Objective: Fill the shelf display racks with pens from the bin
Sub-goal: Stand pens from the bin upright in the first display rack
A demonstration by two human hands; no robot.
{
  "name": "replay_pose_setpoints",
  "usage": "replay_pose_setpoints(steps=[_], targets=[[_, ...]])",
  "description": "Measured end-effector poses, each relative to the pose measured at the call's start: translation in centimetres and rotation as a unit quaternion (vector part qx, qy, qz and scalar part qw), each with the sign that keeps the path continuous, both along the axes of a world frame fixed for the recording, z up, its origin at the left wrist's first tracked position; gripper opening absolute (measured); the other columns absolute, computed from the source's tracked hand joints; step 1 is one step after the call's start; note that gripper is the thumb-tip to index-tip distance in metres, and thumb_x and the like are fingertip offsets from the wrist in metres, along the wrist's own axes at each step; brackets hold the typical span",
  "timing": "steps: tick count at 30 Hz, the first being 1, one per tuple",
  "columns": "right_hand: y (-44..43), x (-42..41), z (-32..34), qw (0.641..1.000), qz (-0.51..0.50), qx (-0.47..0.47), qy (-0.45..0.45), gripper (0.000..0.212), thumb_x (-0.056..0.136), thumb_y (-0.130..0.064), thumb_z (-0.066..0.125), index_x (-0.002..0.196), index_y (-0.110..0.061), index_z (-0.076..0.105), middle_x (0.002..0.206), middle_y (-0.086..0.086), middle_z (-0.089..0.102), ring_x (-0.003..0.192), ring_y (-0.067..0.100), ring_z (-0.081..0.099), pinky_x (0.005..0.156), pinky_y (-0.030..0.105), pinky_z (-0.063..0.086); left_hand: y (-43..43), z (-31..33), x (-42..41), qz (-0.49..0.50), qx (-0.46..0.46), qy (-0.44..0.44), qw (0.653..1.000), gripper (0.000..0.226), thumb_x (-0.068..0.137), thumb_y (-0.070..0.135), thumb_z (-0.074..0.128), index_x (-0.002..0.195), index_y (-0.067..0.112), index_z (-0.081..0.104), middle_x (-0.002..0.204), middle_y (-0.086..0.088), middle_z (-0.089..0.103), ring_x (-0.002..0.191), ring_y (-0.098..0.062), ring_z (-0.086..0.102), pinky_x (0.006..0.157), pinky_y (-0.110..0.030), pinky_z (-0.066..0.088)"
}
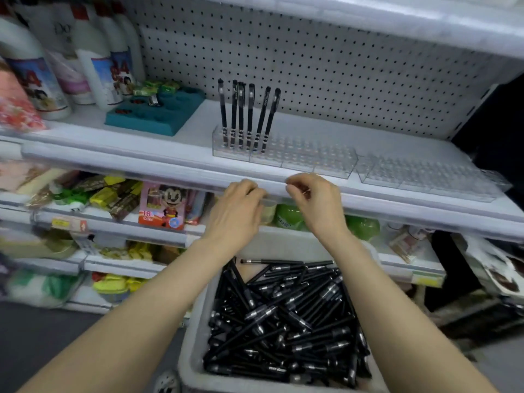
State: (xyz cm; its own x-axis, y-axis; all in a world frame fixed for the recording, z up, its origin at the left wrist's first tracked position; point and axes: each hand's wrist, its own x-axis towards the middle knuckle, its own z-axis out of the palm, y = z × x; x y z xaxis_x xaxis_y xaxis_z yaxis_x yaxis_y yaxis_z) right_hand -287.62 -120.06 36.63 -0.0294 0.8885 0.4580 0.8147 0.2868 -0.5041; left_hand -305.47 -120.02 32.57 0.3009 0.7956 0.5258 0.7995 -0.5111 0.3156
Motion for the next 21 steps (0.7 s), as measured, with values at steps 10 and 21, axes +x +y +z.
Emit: replay_pose_setpoints(steps=[10, 21], targets=[[-6.7, 2.3, -9.8, 0.972, 0.03, -0.197, -0.122, 0.02, 0.095, -0.029, 0.058, 0.109, -0.023, 0.072, 0.107, -0.001, 0.073, 0.099, 0.024, 0.065, 0.086, 0.036, 0.051, -4.2, -4.4, 0.9, 0.051, -0.104, 0.107, 0.988, 0.074, 0.072, 0.048, 0.03, 0.135, 0.016, 0.052, 0.121, -0.009, 0.057, 0.113, -0.033, 0.048, 0.095, -0.043, 0.039], [-6.0, 0.9, -10.2, 0.937, 0.064, -0.252, -0.234, 0.031, 0.089, -0.028, 0.066, 0.115, -0.012, 0.065, 0.116, 0.011, 0.062, 0.103, 0.033, 0.061, 0.086, 0.039, 0.05, -4.0, -5.5, 1.2, 0.08, -0.059, 0.156, 0.983, 0.061, 0.074, 0.008, 0.069, 0.132, 0.018, 0.052, 0.117, -0.008, 0.058, 0.109, -0.031, 0.05, 0.097, -0.04, 0.039]])
